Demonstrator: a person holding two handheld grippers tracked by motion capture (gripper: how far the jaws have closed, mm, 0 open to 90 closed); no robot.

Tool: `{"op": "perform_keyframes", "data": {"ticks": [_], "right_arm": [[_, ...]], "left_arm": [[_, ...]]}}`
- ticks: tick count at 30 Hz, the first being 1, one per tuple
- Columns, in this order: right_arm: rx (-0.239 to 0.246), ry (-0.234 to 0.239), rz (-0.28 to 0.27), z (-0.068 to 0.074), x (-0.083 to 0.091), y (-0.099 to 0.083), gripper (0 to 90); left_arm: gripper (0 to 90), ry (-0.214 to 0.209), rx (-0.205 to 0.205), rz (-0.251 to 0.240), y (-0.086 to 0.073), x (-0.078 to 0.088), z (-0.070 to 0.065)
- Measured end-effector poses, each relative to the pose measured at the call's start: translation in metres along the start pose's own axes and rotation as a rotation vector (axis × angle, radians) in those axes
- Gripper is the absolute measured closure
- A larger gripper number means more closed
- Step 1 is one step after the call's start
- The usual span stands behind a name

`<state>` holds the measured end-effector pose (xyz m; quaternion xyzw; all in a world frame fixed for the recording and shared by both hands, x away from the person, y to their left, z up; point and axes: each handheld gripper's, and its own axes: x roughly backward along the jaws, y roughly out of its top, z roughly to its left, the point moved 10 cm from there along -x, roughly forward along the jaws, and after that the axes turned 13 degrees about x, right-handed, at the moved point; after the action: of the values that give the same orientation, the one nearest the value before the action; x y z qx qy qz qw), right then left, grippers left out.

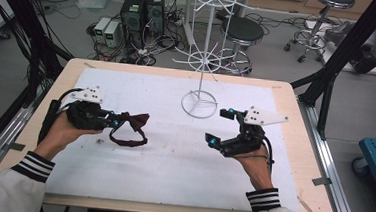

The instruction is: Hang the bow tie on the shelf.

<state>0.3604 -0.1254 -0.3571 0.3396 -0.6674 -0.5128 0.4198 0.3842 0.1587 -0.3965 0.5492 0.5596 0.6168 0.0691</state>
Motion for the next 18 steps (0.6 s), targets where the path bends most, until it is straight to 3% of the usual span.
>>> {"op": "perform_keyframes", "data": {"ticks": [7, 12, 18], "right_arm": [[0.044, 0.049, 0.027, 0.01, -0.025, 0.015, 1.2], [0.028, 0.055, 0.033, 0.011, -0.034, 0.019, 1.2], [0.006, 0.103, 0.052, 0.02, -0.049, 0.022, 3.7]], "left_arm": [[79.1, -0.022, -0.014, -0.038, 0.017, -0.01, -0.017], [79.0, -0.043, -0.026, -0.045, 0.026, -0.02, -0.03], [79.0, -0.05, -0.047, -0.049, 0.034, -0.03, -0.041]]}}
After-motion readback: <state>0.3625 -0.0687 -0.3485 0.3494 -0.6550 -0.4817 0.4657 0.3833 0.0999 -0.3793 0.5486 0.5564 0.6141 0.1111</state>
